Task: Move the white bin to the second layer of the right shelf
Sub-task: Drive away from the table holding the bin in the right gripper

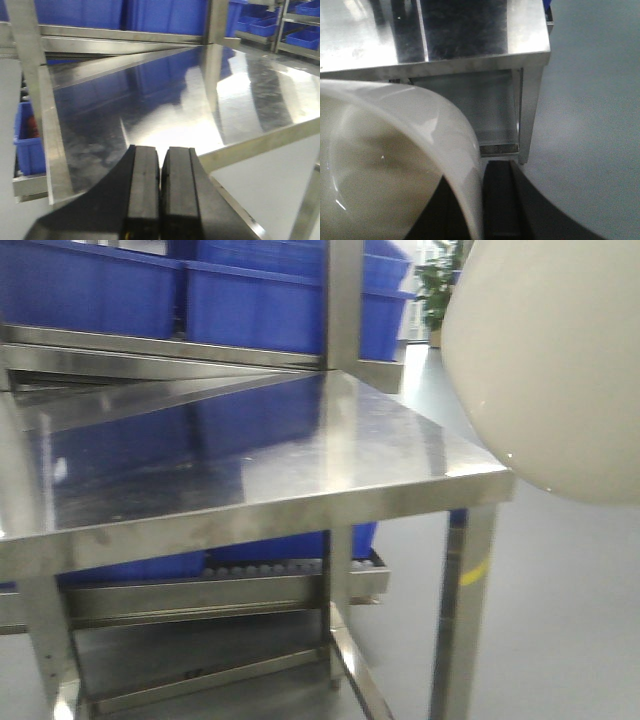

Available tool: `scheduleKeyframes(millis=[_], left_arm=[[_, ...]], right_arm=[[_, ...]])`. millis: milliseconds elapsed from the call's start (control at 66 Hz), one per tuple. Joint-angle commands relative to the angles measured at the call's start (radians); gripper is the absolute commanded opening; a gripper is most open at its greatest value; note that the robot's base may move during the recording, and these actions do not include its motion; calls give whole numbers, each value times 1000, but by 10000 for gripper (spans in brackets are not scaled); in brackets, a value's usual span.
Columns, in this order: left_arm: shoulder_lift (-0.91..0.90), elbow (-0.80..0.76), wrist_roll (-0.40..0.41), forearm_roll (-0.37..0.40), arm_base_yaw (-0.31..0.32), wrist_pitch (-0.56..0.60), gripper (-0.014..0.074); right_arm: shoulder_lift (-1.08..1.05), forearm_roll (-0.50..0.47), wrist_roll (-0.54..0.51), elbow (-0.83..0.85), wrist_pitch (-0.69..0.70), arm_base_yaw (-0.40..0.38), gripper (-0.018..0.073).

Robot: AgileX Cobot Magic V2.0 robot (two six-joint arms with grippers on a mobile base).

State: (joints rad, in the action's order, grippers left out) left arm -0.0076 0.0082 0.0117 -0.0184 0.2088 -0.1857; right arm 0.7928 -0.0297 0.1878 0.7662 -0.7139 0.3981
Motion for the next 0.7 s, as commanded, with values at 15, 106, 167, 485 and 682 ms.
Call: scheduleKeyframes(millis=[15, 106, 167, 485, 682], left_arm=[[-14, 27, 5, 0, 4, 87, 85], [-14, 27, 5, 0, 4, 87, 85], [-14, 27, 5, 0, 4, 87, 85], [-14, 27, 5, 0, 4, 87, 85], [-14, 27, 5, 0, 4, 87, 85]], right_arm=[[-10, -1, 0, 29, 76, -2, 55], [-10, -1, 0, 29, 76, -2, 55], [-10, -1, 0, 29, 76, -2, 55], [-10, -1, 0, 29, 76, -2, 55], [-10, -1, 0, 29, 75, -2, 55]])
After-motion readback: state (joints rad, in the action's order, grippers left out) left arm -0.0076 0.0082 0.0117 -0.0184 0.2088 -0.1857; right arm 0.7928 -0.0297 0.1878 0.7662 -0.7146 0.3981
